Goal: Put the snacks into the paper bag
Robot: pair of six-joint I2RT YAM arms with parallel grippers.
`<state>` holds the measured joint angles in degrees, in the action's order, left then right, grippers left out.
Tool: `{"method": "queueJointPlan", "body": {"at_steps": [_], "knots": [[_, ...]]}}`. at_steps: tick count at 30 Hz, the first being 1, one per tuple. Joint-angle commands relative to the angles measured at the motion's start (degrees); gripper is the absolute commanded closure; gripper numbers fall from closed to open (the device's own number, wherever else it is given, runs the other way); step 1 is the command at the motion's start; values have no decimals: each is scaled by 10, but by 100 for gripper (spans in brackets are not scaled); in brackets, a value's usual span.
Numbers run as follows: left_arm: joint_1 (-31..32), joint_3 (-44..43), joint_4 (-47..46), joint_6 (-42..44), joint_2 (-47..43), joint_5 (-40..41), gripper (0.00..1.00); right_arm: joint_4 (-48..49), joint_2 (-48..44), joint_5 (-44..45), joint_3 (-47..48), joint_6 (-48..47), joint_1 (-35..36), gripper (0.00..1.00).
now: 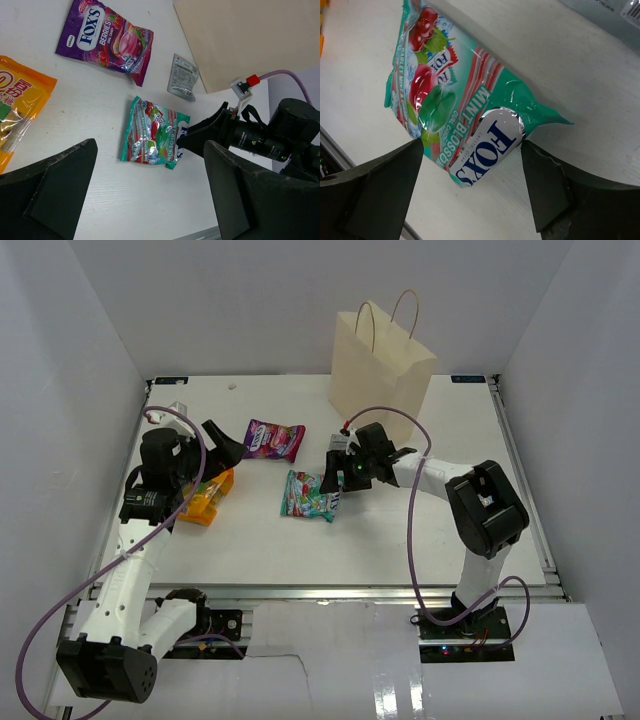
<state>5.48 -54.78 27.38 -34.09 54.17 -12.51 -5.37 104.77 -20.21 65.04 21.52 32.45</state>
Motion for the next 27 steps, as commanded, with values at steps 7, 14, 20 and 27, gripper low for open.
{"method": "queueJointPlan", "body": {"at_steps": [7,14,20,27], "knots": [[1,4,16,-7,-10,2,2,73,28,90,-10,111,15,32],[1,-11,15,-1,9,-1,2,90,36,88,-34,114,19,44],[1,-16,13,-3,15,-1,2,98,40,89,-42,112,18,56],[1,-21,14,1,13,0,2,110,37,58,-38,85,17,92]]}}
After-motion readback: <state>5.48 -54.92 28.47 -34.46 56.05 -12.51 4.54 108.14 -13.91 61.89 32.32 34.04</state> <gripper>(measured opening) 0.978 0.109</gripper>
